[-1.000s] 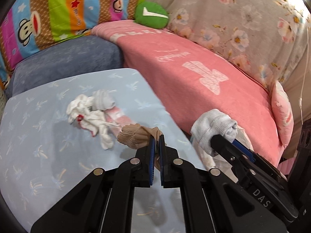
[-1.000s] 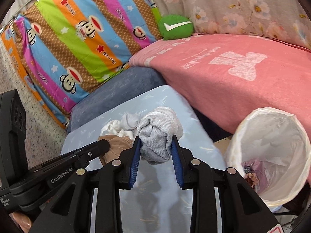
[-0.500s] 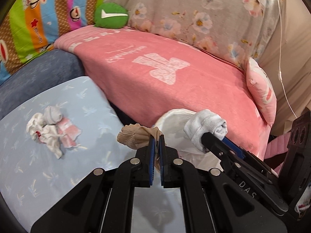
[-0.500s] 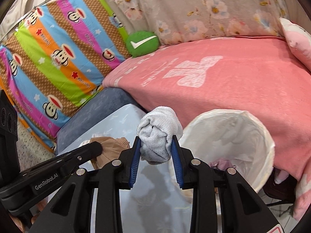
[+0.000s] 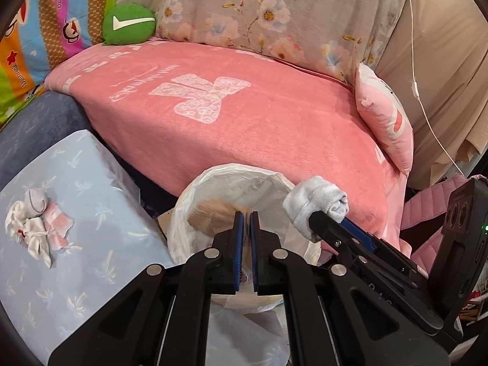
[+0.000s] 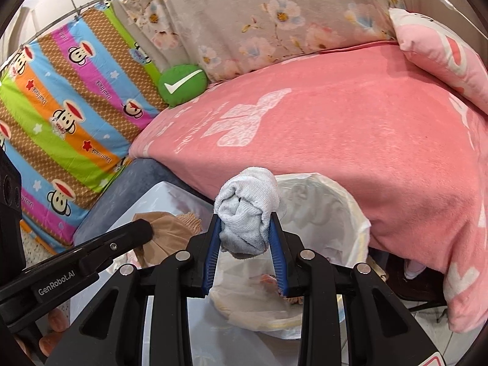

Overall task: Collect trash
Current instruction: 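Open both tools to drop the socks into the bin, then move both open tools back toward the white socks on the table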

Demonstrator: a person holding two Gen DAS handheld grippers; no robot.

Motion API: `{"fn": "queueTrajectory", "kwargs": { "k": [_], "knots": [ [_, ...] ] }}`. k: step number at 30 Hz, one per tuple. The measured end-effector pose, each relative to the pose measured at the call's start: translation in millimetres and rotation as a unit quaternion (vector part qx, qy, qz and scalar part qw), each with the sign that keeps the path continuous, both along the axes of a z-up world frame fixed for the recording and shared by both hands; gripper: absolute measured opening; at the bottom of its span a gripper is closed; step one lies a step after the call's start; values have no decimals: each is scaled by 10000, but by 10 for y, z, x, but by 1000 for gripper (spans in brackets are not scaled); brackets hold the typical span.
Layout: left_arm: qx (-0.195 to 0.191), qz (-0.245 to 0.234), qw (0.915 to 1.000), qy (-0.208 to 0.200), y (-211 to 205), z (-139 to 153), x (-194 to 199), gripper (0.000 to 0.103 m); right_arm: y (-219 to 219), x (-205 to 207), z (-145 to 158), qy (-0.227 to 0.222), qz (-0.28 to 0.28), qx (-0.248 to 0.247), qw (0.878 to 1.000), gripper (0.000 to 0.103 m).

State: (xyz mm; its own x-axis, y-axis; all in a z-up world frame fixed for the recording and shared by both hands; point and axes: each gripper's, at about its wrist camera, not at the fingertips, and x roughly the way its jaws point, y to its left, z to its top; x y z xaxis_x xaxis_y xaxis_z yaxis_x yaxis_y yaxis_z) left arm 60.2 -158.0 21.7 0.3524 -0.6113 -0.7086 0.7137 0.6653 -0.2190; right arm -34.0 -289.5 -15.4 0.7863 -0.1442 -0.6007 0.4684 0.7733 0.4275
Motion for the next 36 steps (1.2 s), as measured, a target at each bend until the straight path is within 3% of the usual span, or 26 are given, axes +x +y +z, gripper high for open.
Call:
{"fn": "queueTrajectory", "kwargs": {
  "k": [7,8,10,12,36],
  "knots": [
    [78,22,9998,197,-114,-86,53,8,-139,-21,-78,58,-64,46,10000,32],
    [104,49,9997,210,-109,-99,59,13,-134,-18,-85,61,-61,43,10000,32],
    [150,202,9996,162,-79,-120,71,43,-130,-12,-97,73,-59,22,10000,35],
    [159,439,9989,-31,-23,-109,64,58,-106,-3,-105,80,-85,-29,9999,37],
    [156,908,9957,-71,392,-139,186,59,260,189,-63,133,230,-158,9995,42]
  ]
}}
